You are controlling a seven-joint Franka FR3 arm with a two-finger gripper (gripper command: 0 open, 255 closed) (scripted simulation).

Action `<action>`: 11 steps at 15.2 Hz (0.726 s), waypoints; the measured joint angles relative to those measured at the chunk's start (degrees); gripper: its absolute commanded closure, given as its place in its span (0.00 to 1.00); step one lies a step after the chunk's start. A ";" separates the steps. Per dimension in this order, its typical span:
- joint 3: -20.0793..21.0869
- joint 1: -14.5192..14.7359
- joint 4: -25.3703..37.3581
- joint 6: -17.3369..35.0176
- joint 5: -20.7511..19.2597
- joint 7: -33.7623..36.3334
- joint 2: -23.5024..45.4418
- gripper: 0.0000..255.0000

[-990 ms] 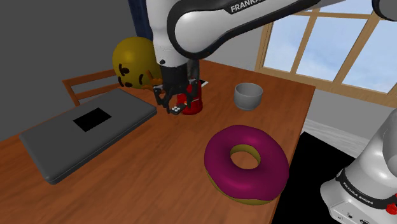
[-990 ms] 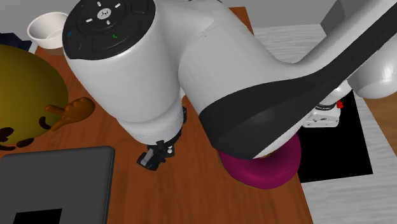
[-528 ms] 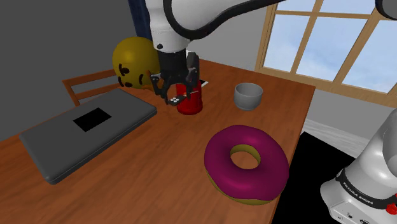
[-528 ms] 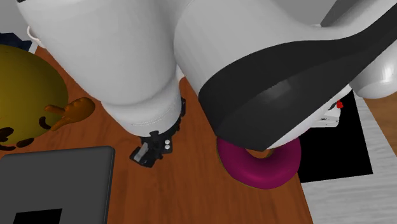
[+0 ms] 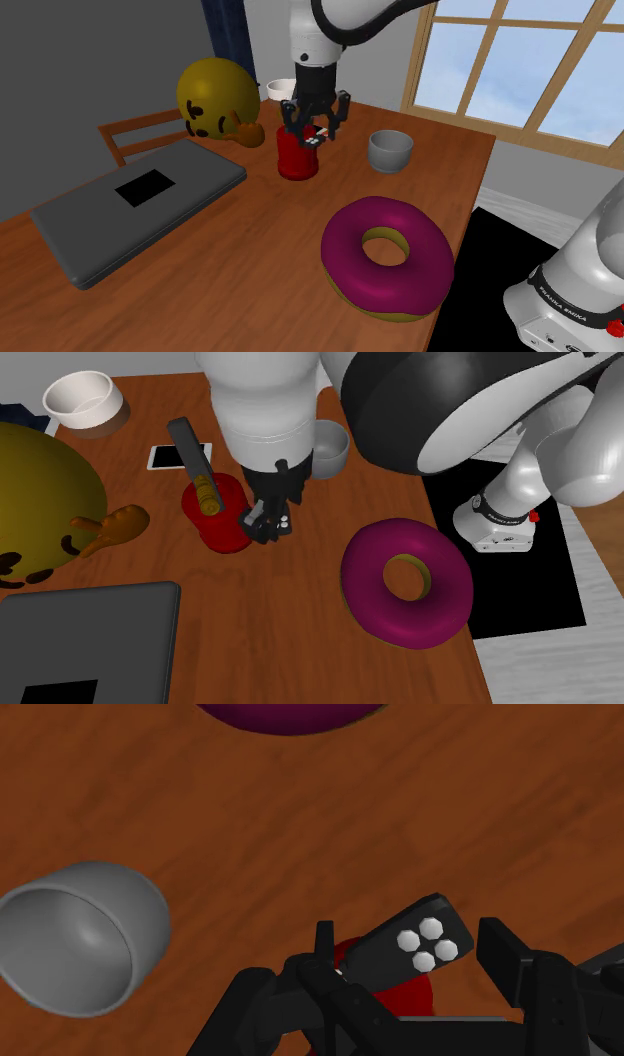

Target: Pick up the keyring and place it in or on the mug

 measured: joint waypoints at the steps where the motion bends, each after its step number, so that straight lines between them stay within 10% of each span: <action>1: -0.69 -0.67 -1.73 0.26 0.78 -1.60 -1.63 1.00; 11: -9.29 -6.17 -12.62 0.48 4.15 -17.07 -12.71 1.00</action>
